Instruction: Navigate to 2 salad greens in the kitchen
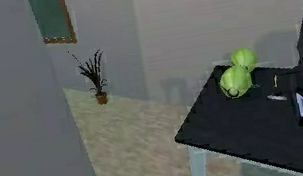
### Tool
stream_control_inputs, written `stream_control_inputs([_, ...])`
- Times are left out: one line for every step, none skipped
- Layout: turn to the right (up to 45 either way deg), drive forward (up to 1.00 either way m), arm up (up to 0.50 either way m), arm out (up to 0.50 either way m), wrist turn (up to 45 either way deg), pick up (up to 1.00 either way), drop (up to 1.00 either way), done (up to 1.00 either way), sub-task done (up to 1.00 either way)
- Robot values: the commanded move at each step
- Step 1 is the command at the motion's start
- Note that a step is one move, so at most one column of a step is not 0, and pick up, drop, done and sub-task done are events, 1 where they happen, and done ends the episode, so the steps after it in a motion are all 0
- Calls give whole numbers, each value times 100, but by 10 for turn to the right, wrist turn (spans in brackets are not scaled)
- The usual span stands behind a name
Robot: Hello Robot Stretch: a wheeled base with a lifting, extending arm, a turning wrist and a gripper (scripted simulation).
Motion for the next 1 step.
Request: stream_control_inputs([240, 0, 0, 0, 0, 0, 0, 0, 0])
